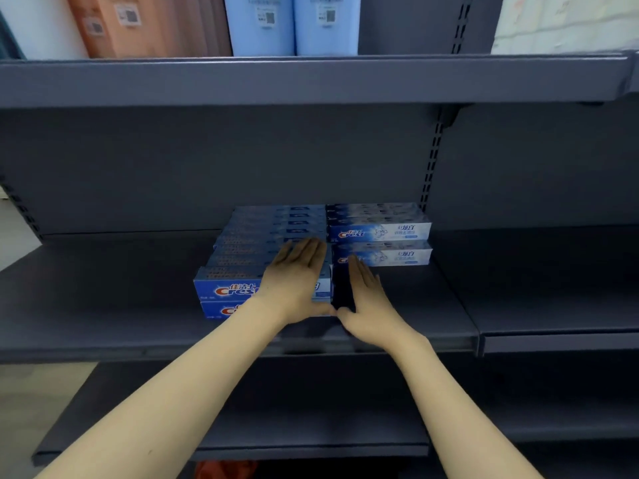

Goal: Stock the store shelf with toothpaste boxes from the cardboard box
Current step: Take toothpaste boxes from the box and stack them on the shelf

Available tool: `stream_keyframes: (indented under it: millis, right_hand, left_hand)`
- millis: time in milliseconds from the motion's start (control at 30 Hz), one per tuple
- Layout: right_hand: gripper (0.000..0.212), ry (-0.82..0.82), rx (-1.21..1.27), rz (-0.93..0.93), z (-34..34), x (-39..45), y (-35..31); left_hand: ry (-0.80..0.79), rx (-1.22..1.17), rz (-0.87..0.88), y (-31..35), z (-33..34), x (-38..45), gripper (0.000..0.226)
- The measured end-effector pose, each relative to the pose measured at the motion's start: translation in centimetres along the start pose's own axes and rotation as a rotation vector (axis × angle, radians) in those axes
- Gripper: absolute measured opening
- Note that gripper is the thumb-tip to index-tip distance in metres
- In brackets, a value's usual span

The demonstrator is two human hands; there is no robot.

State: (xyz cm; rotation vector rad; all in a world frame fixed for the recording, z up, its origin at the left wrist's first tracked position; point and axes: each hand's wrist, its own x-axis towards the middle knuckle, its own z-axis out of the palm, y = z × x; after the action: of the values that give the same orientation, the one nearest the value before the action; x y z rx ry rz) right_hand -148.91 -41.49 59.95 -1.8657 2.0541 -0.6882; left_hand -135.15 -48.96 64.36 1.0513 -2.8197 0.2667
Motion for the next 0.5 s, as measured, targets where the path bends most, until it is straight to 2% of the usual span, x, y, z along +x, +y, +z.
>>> stream_keyframes:
  millis: [167, 333, 500]
  right_hand:
    - [0.078, 0.003, 0.214, 0.003, 1.1, 0.6, 0.7]
    - [0.077, -0.013, -0.031, 0.017, 2.2, 2.1, 0.9]
    - [0.075, 0.019, -0.199, 0.11, 2.4, 3.4, 0.7]
  left_hand:
    - [-0.06, -0.042, 0.012, -0.2, 0.3, 0.8, 0.106]
    - [-0.172, -0.078, 0.055, -1.0, 0.4, 1.4, 0.109]
    - [-0.167, -0.078, 0.062, -1.1, 0.7, 1.6, 0.108]
